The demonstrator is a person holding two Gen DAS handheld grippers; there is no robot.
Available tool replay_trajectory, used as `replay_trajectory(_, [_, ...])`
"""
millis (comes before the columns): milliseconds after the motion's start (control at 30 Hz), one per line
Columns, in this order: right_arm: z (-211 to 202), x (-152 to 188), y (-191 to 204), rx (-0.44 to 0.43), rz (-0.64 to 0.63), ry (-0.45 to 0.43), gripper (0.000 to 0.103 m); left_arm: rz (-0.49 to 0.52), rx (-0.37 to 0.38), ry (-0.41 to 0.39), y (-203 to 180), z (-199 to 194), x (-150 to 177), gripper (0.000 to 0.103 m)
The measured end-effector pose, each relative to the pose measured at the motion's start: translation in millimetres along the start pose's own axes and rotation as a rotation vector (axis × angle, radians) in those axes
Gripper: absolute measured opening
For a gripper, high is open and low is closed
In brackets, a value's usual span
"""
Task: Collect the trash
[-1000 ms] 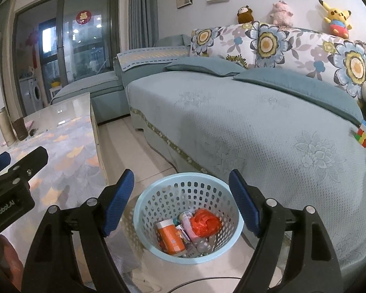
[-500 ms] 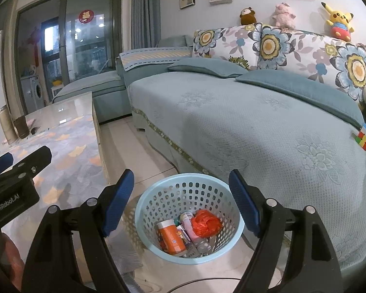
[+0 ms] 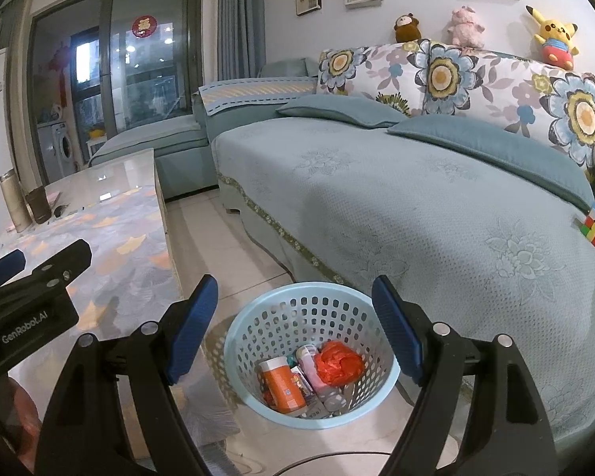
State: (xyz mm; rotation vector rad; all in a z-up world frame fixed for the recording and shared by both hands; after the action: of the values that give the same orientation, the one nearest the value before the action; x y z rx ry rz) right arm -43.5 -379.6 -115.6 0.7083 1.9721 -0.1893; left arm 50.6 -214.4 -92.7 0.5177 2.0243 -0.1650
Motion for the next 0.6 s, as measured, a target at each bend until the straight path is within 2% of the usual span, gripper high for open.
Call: replay_trajectory(600, [-3.0,-1.8,2.1,-0.013,-0.002,-0.014,0.076,-0.024,0.026,0.013,2.2,0.5,-0.5,0.095])
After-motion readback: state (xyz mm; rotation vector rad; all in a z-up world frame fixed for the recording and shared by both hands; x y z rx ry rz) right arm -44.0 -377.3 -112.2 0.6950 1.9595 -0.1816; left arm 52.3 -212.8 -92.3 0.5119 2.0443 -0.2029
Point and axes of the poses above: each gripper's, at about its wrist camera, not at the fingertips, and z roughly the way its jaws point, y to its left, x to its underside, the point moved 9 cm from there along z, roughly the way its jaws point, and after that the axes turned 8 degrees about z, right-handed, at the moved point
